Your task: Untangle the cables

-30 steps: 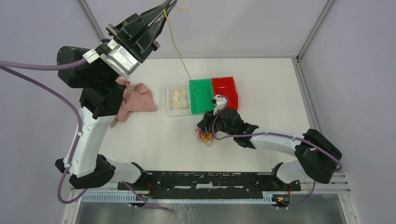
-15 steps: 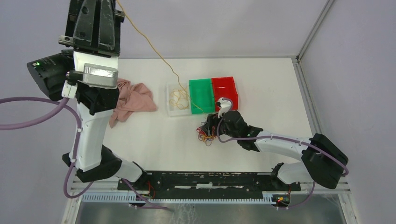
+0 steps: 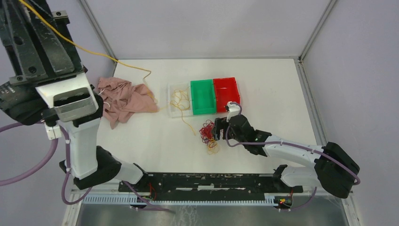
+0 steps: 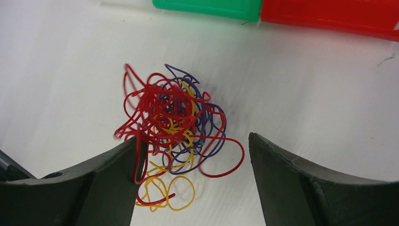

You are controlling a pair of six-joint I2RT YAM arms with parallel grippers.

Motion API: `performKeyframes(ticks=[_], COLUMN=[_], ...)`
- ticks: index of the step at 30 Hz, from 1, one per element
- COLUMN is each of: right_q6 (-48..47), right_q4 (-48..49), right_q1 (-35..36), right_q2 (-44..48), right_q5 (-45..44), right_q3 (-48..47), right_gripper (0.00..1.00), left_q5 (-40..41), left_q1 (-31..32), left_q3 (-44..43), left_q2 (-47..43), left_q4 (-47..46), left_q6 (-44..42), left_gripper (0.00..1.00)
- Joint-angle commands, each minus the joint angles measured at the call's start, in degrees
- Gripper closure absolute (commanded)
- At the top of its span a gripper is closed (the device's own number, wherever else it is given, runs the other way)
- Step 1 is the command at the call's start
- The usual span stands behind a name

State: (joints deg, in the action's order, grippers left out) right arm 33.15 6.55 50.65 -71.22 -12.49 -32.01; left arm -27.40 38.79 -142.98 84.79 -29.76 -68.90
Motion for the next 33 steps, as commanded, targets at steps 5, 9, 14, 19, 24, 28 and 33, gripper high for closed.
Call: performKeyframes(ticks=[5,9,14,19,24,28,33], right_q6=[-3.84,-6.89,-10.4,-10.46,-6.83,-4.11,-2.98], right_q4=[-7.04,-7.71,-9.71,-7.46,-2.96,0.84,0.71], right_q1=[0.34,0.31,0.31,0.32,0.33,0.41,0.41], right_q2=[7.82,10.25,9.93,6.89,0.61,-3.37,-7.36], right_q5=[-6.82,-2.45,6.13,13.18,20.4,22.06,17.64], right_q3=[-4.63,-7.55,-15.27,-22.09,-28.78,-32.04,-35.64], right_gripper=[0.13,0.13,0.11,0.1,0.09,0.1,0.17], left_q5=[5.68,7.13,5.54,6.25,6.7,9.2,15.88], left_q1=[0.33,0.34,0.37,0.36,0.33,0.34,0.32], left_q3=[13.04,24.58,33.78,42.65,46.53,49.34,49.63], left_q2=[-8.2,-14.04,-18.7,-21.45,-22.59,-22.55,-20.17], left_q4=[1.2,4.45,14.51,16.04,21.69,26.63,30.65], left_q6=[-2.01,0.96,0.02,1.46,3.25,3.71,8.83], left_gripper=[0.97,0.97,0.97,0.97,0.97,0.97,0.97])
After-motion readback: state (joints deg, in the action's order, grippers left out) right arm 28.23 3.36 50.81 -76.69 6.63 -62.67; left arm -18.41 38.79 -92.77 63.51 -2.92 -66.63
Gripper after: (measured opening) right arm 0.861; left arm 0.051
